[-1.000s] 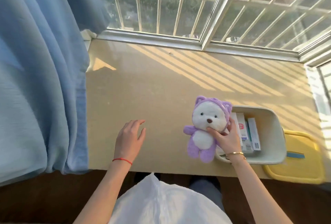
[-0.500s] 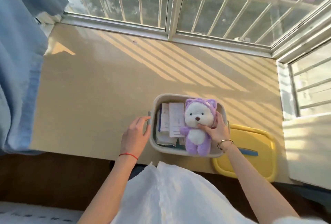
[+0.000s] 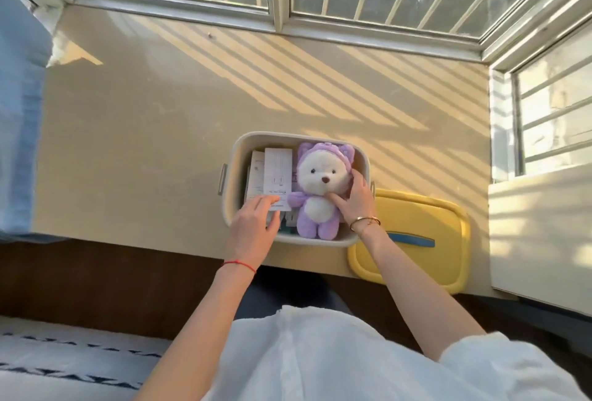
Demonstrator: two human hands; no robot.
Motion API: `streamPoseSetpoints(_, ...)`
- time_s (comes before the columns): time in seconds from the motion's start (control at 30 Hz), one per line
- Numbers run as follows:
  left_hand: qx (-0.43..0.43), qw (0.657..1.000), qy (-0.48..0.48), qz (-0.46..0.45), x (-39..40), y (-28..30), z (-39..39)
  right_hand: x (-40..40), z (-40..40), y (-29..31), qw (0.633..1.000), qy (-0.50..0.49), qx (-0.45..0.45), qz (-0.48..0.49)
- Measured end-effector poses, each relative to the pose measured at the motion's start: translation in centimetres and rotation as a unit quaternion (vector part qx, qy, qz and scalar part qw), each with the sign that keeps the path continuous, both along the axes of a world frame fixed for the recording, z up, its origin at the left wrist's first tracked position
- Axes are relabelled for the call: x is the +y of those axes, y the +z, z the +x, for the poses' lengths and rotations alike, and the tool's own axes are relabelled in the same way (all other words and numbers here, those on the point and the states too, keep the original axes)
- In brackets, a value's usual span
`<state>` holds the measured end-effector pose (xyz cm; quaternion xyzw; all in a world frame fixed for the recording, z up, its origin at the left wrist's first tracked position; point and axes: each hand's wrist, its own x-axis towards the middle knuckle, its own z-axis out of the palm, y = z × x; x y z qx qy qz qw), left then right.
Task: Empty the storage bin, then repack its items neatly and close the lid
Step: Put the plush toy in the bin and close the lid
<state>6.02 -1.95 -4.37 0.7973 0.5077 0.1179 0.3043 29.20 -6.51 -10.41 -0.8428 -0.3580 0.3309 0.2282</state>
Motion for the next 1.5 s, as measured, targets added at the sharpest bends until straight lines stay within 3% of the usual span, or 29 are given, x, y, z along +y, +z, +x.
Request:
streamPoseSetpoints(0.23, -0.018, 0.997, -0.078, 0.019, -3.9, 0.9, 2.0, -9.4, 0.5, 2.6, 0.985, -0.085, -0.12, 0.089)
streamPoseSetpoints(0.4, -0.026, 0.988, -0.155, 0.007, -7.5, -0.2, 3.5, -18.2, 2.5, 1.7, 0.971, -0.188, -0.143, 0.021)
streamPoseSetpoints(0.67, 0.051, 0.979, -0.194, -0.044, -13.3, -4.8, 7.9, -26.9, 8.3, -2.1, 0.962, -0.23, -0.116, -0.091)
streamPoseSetpoints(0.77, 0.09, 0.979, -0.168, -0.07, -14.7, -7.2, 10.4, -27.9, 11.5, -4.1, 0.962, -0.236, -0.1, -0.1)
streamPoseSetpoints(1.07, 0.162, 0.97, 0.041, -0.178, -17.6, -15.1, 19.3, -27.9, 19.9, -11.5, 0.968, -0.217, -0.081, -0.1)
streamPoseSetpoints(1.27, 0.123, 0.957, 0.153, -0.212, -18.0, -17.1, 21.9, -27.8, 21.3, -13.6, 0.97, -0.218, -0.064, -0.088)
streamPoseSetpoints(1.5, 0.057, 0.957, 0.178, -0.22, -18.0, -15.6, 22.2, -28.4, 22.1, -12.3, 0.963, -0.259, -0.018, -0.071)
